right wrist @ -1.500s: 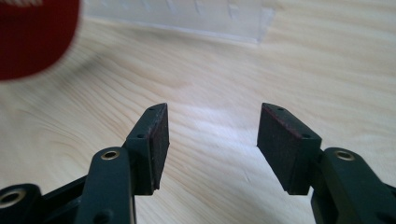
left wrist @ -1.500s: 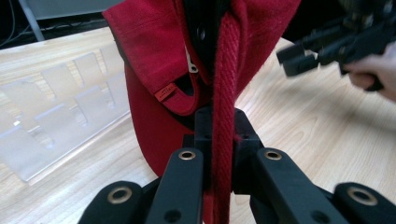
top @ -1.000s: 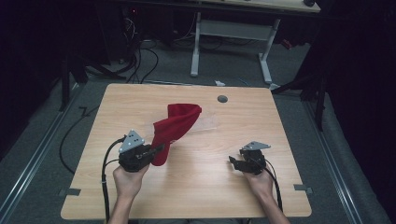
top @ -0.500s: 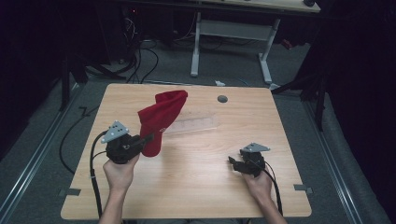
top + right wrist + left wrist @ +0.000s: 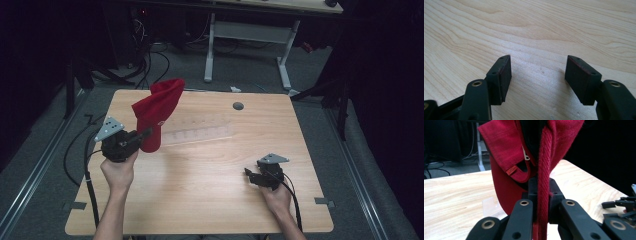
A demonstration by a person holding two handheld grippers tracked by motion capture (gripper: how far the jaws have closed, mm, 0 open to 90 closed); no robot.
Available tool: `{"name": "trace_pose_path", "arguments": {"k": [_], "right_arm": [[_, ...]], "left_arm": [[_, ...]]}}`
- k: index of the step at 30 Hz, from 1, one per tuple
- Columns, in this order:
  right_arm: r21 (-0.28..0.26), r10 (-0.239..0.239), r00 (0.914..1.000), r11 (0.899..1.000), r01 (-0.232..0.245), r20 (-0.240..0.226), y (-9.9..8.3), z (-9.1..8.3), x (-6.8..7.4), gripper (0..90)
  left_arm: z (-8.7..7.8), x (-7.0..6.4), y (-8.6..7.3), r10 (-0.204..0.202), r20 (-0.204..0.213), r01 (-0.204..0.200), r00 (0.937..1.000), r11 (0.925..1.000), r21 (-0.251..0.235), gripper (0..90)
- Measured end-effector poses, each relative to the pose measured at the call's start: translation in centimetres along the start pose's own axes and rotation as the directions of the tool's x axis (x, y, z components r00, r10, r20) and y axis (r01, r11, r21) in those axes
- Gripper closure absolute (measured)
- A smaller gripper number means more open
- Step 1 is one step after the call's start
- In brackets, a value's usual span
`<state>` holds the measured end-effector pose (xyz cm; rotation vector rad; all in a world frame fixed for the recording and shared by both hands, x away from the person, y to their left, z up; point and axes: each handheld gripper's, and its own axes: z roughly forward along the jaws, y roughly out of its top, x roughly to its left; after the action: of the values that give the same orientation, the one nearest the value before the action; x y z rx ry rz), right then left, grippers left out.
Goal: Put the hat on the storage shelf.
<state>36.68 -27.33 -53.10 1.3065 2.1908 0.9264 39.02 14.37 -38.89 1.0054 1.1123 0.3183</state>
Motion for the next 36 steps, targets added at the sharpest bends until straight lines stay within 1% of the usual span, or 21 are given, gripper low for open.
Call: {"name": "trace_pose_path", "arguments": {"k": [4,5,6,9,11,13,15,17,19,20,22,23,26,29,32,36], "right_arm": [[0.001,0.003,1.0,1.0,-0.003,0.001,0.0,0.0,0.0,38.3],[0.001,0.003,1.0,1.0,-0.003,0.001,0.0,0.0,0.0,38.3],[0.001,0.003,1.0,1.0,-0.003,0.001,0.0,0.0,0.0,38.3],[0.001,0.003,1.0,1.0,-0.003,0.001,0.0,0.0,0.0,38.2],[0.001,0.004,1.0,1.0,-0.004,0.001,0.0,0.0,0.0,38.2],[0.001,0.004,1.0,1.0,-0.004,0.001,0.0,0.0,0.0,38.2],[0.001,0.004,1.0,1.0,-0.004,0.001,0.0,0.0,0.0,38.1],[0.001,0.003,1.0,1.0,-0.003,0.0,0.0,0.0,0.0,38.1],[0.003,0.005,1.0,1.0,-0.005,-0.001,0.0,-0.1,0.1,38.1],[0.003,0.005,1.0,1.0,-0.005,-0.001,0.0,-0.1,0.1,38.1],[0.004,0.001,1.0,1.0,-0.001,-0.005,0.0,-0.1,0.1,38.2],[0.003,-0.001,1.0,1.0,0.001,-0.008,0.0,-0.1,0.2,38.1],[0.001,-0.008,0.9999,1.0,0.008,-0.007,-0.1,-0.1,0.2,38.1],[0.001,-0.009,0.9999,1.0,0.009,-0.006,-0.1,-0.1,0.2,38.1],[0.0,-0.009,0.9999,1.0,0.009,-0.007,-0.1,-0.1,0.2,38.1],[-0.001,-0.011,0.9999,1.0,0.011,-0.008,-0.1,-0.1,0.2,38.1]], "left_arm": [[1.2,0.7,-0.1,0.011,-0.017,-0.011,0.9998,0.9999,0.005,84.7],[1.9,1.0,-0.2,0.017,-0.024,-0.017,0.9996,0.9999,0.004,84.7],[1.9,1.0,-0.2,0.017,-0.024,-0.017,0.9996,0.9999,0.004,84.6],[2.7,1.4,-0.1,0.016,-0.038,-0.016,0.9992,0.9998,-0.008,84.7],[3.3,1.5,-0.1,0.035,-0.048,-0.035,0.9982,0.9993,-0.008,84.7],[3.9,1.7,-0.1,0.043,-0.057,-0.044,0.9974,0.9991,-0.001,84.7],[4.4,1.8,0.0,0.043,-0.06,-0.043,0.9973,0.999,-0.007,84.7],[4.8,2.0,0.1,0.032,-0.057,-0.033,0.9979,0.9994,-0.014,84.6],[5.4,2.3,0.1,0.009,-0.056,-0.01,0.9984,0.9997,-0.021,84.7],[5.4,2.3,0.1,0.009,-0.056,-0.01,0.9984,0.9997,-0.021,84.7],[6.0,2.6,-0.1,0.018,-0.067,-0.019,0.9976,0.9998,-0.008,84.7],[6.3,2.6,-0.1,0.022,-0.069,-0.022,0.9974,0.9997,-0.009,84.6],[6.8,2.7,-0.3,0.013,-0.063,-0.014,0.9979,0.9998,-0.016,84.6],[7.5,3.0,-0.8,0.03,-0.073,-0.03,0.9969,0.9995,-0.005,84.6],[7.7,3.3,-0.9,0.034,-0.08,-0.035,0.9962,0.9994,-0.01,84.6],[7.8,3.7,-1.4,0.047,-0.084,-0.048,0.9953,0.9989,-0.003,84.5]]}}
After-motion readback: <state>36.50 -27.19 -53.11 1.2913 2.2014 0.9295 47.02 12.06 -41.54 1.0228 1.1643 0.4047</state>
